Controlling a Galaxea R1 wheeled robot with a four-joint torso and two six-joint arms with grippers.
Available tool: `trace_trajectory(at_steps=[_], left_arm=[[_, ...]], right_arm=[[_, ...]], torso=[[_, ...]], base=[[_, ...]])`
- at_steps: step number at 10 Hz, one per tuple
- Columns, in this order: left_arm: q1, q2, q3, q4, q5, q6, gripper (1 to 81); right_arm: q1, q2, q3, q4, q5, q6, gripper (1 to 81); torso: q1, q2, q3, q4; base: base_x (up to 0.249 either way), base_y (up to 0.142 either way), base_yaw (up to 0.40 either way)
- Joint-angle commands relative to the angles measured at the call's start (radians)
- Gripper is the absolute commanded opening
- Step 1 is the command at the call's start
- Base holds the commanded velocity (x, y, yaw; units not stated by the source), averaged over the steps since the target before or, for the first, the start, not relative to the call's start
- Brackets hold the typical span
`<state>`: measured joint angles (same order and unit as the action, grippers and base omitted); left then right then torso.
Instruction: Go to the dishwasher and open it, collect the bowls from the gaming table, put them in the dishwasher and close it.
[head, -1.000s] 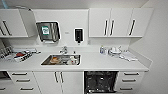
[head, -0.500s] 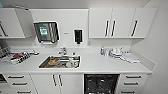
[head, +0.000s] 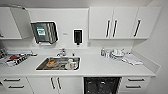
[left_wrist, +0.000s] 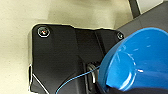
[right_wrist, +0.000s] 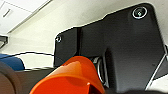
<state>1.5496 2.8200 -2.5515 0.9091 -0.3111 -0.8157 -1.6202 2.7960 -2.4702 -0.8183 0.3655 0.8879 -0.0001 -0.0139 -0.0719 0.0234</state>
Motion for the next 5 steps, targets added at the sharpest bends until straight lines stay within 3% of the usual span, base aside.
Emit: trace_trajectory(at_steps=[1,4,5], left_arm=[[-0.035,-0.019,0.004,-0.001,0.021,-0.002,1.0],[-0.035,-0.020,0.004,-0.001,0.010,-0.003,1.0],[-0.033,-0.026,0.004,-0.001,-0.020,-0.005,1.0]], right_arm=[[0.033,-0.014,0.005,-0.015,-0.023,0.000,1.0],[0.033,-0.014,0.005,-0.015,-0.023,0.000,1.0],[0.035,-0.014,0.005,-0.015,-0.023,0.000,1.0]], torso=[[0.000,0.000,0.000,0.000],[0.001,0.000,0.000,0.000],[0.001,0.000,0.000,0.000]], base=[[0.103,0.000,0.000],[0.054,0.000,0.000],[0.000,0.000,0.000]])
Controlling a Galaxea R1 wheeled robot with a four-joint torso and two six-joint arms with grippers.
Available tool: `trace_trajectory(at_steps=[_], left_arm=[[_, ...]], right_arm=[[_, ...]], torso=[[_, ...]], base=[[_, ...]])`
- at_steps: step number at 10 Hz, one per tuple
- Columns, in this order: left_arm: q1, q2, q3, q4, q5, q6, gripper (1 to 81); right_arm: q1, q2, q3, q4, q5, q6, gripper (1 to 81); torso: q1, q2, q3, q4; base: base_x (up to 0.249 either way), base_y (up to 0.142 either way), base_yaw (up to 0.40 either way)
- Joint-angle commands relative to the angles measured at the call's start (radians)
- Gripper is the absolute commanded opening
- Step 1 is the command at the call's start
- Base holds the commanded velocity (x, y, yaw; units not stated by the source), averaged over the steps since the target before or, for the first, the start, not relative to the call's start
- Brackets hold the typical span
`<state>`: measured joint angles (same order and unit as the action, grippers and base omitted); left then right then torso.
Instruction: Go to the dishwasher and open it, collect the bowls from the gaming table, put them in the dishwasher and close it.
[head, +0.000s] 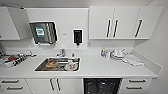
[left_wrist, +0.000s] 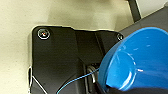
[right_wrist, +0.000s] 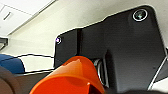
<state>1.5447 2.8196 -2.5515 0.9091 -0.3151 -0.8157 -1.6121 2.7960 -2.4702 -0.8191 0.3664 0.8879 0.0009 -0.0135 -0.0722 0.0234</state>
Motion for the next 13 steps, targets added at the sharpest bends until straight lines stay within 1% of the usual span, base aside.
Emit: trace_trajectory(at_steps=[1,4,5,6,8,9,10,11,12,13], left_arm=[[-0.027,-0.029,0.004,0.001,-0.025,-0.008,1.0],[-0.025,-0.032,0.004,-0.001,-0.030,-0.009,1.0],[-0.024,-0.038,0.004,0.001,-0.059,-0.010,1.0],[-0.022,-0.047,0.004,0.002,-0.087,-0.013,1.0],[-0.022,-0.070,0.010,0.001,-0.097,-0.013,1.0],[-0.022,-0.089,0.010,0.000,-0.151,-0.020,1.0],[-0.033,-0.104,0.010,0.004,-0.173,-0.042,1.0],[-0.045,-0.129,0.011,0.016,-0.179,-0.075,1.0],[-0.053,-0.162,0.013,0.017,-0.214,-0.095,1.0],[-0.059,-0.201,0.017,0.020,-0.275,-0.130,1.0]], right_arm=[[0.025,-0.014,0.005,-0.014,-0.024,0.000,1.0],[0.023,-0.016,0.008,-0.015,-0.018,0.000,1.0],[0.024,-0.017,0.008,-0.014,-0.017,0.003,1.0],[0.027,-0.023,0.005,-0.009,-0.017,0.011,1.0],[0.033,-0.049,0.008,0.000,0.000,0.014,1.0],[0.036,-0.059,0.011,0.003,0.000,0.017,1.0],[0.039,-0.066,0.013,0.003,0.000,0.028,1.0],[0.039,-0.074,0.014,0.003,0.014,0.031,1.0],[0.039,-0.083,0.017,0.003,0.019,0.037,1.0],[0.039,-0.085,0.018,0.003,0.019,0.037,1.0]], torso=[[0.000,0.000,0.000,0.000],[-0.001,0.000,0.000,0.000],[-0.001,0.000,-0.031,0.000],[-0.001,0.000,-0.080,0.000],[-0.001,0.000,-0.123,0.000],[-0.001,0.000,-0.155,0.000],[-0.001,0.000,-0.187,0.000],[-0.001,0.000,-0.218,0.000],[-0.001,0.000,-0.159,0.000],[-0.001,0.000,-0.187,0.000]], base=[[0.000,0.000,0.000],[0.000,0.000,0.000],[0.000,0.000,0.000],[0.000,0.000,0.000],[0.000,0.000,0.000],[0.000,0.000,0.000],[0.000,0.000,0.000],[0.000,0.000,0.000],[0.000,0.000,0.000],[0.000,0.000,0.000]])
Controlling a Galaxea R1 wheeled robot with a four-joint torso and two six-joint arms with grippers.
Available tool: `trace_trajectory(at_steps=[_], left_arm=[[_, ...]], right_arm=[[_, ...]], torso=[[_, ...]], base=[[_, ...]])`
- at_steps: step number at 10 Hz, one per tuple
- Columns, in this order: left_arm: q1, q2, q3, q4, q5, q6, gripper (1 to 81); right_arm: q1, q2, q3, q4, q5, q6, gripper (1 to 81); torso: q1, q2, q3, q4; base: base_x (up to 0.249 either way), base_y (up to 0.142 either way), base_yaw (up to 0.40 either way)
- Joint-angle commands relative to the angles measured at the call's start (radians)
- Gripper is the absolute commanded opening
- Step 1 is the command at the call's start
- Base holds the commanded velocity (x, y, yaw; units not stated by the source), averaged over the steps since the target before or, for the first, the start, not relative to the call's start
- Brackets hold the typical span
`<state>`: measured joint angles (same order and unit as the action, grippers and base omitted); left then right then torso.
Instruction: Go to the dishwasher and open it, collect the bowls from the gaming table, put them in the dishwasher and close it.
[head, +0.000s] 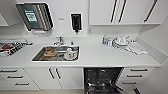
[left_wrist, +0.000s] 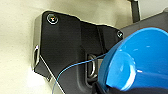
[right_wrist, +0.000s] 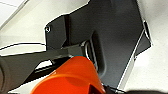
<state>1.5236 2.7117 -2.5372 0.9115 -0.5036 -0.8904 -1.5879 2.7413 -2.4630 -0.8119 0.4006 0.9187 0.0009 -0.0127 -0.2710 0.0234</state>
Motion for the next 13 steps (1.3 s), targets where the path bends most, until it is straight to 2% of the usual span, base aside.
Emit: trace_trajectory(at_steps=[1,2,3,5,6,7,8,9,10,11,12,13], left_arm=[[-0.050,-0.134,0.012,0.042,-0.143,-0.112,1.0],[-0.070,-0.180,0.014,0.092,-0.206,-0.203,1.0],[-0.088,-0.212,0.008,0.118,-0.261,-0.272,1.0],[-0.151,-0.233,0.014,0.139,-0.279,-0.347,1.0],[-0.182,-0.217,0.026,0.179,-0.276,-0.387,1.0],[-0.200,-0.200,0.055,0.204,-0.276,-0.412,1.0],[-0.216,-0.199,0.157,0.222,-0.283,-0.450,1.0],[-0.239,-0.231,0.313,0.234,-0.252,-0.453,1.0],[-0.272,-0.276,0.449,0.239,-0.141,-0.449,1.0],[-0.312,-0.356,0.661,0.230,0.042,-0.415,1.0],[-0.364,-0.435,0.826,0.221,0.149,-0.392,1.0],[-0.415,-0.491,0.918,0.214,0.222,-0.390,1.0]], right_arm=[[0.015,-0.032,0.010,-0.004,-0.016,0.014,1.0],[0.016,-0.033,0.010,-0.004,-0.016,0.014,1.0],[0.018,-0.033,0.009,-0.004,-0.016,0.014,1.0],[0.019,-0.033,0.010,-0.004,-0.016,0.020,1.0],[0.022,-0.033,0.012,-0.004,-0.016,0.023,1.0],[0.024,-0.033,0.016,-0.004,-0.016,0.023,1.0],[0.027,-0.033,0.020,-0.004,-0.017,0.023,1.0],[0.028,-0.033,0.021,-0.006,-0.019,0.028,1.0],[0.028,-0.036,0.021,-0.006,-0.019,0.028,1.0],[0.028,-0.039,0.021,-0.006,-0.019,0.028,1.0],[0.028,-0.041,0.021,-0.006,-0.017,0.028,1.0],[0.028,-0.039,0.023,-0.007,-0.017,0.028,1.0]], torso=[[0.000,0.000,0.000,0.000],[0.000,0.000,-0.009,0.000],[0.000,0.000,-0.008,0.000],[0.000,0.000,-0.007,0.000],[0.000,0.000,-0.007,0.000],[0.000,0.000,-0.007,0.000],[0.000,0.000,-0.007,0.000],[0.000,0.001,-0.007,0.000],[0.000,0.001,-0.007,0.000],[0.000,0.001,-0.007,0.000],[0.000,0.001,-0.007,0.000],[0.000,0.001,-0.007,0.000]], base=[[0.000,0.000,0.000],[0.000,0.000,0.000],[0.000,0.000,0.000],[0.000,0.000,0.000],[0.000,0.000,0.000],[0.000,0.000,0.000],[0.000,0.000,0.000],[0.000,0.000,0.000],[0.000,0.000,0.000],[0.000,0.000,0.000],[0.000,0.000,0.000],[0.000,0.000,0.000]])
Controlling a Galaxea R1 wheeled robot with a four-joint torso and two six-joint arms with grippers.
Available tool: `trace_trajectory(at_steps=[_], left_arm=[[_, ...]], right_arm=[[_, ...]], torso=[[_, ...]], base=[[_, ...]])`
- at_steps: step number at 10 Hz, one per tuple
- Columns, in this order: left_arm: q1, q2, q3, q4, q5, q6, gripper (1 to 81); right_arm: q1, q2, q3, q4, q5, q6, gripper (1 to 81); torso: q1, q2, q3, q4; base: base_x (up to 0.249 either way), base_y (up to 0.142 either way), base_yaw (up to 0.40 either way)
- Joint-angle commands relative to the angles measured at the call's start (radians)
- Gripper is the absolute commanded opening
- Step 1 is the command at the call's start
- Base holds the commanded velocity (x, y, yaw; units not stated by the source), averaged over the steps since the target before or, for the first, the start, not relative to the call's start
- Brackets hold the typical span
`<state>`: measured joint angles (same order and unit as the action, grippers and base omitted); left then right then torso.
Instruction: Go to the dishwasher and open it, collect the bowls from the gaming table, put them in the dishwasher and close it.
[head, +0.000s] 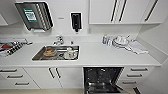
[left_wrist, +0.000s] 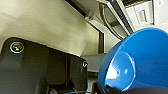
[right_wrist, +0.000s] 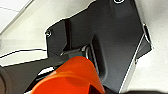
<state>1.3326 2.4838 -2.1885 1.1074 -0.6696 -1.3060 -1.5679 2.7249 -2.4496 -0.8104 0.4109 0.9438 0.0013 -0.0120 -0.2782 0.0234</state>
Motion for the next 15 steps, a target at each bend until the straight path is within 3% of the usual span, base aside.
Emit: trace_trajectory(at_steps=[1,4,8,9,12,15], left_arm=[[-0.262,-0.317,0.640,0.018,0.433,0.024,1.0],[-0.367,-0.373,0.716,0.017,0.513,0.016,1.0],[-0.546,-0.414,0.826,0.015,0.723,0.007,1.0],[-0.601,-0.430,0.892,0.015,0.824,0.007,1.0],[-0.727,-0.423,0.981,-0.008,1.002,0.007,1.0],[-0.828,-0.375,1.035,-0.024,1.137,0.010,1.0]], right_arm=[[0.007,-0.023,0.008,-0.009,-0.026,0.003,1.0],[0.008,-0.025,0.009,-0.009,-0.026,0.004,1.0],[0.008,-0.025,0.011,-0.009,-0.024,0.004,1.0],[0.008,-0.025,0.011,-0.009,-0.024,0.004,1.0],[0.008,-0.025,0.009,-0.007,-0.024,0.004,1.0],[0.010,-0.025,0.011,-0.006,-0.024,0.004,1.0]], torso=[[0.000,0.000,-0.025,0.000],[0.000,0.000,-0.104,0.000],[0.001,0.001,-0.221,0.000],[0.001,0.002,-0.167,0.000],[0.001,0.002,-0.217,0.000],[0.002,0.002,-0.215,0.000]], base=[[0.000,0.000,0.000],[0.000,0.000,0.000],[0.000,0.000,0.000],[0.000,0.000,0.000],[0.000,0.000,0.000],[0.000,0.000,0.000]])
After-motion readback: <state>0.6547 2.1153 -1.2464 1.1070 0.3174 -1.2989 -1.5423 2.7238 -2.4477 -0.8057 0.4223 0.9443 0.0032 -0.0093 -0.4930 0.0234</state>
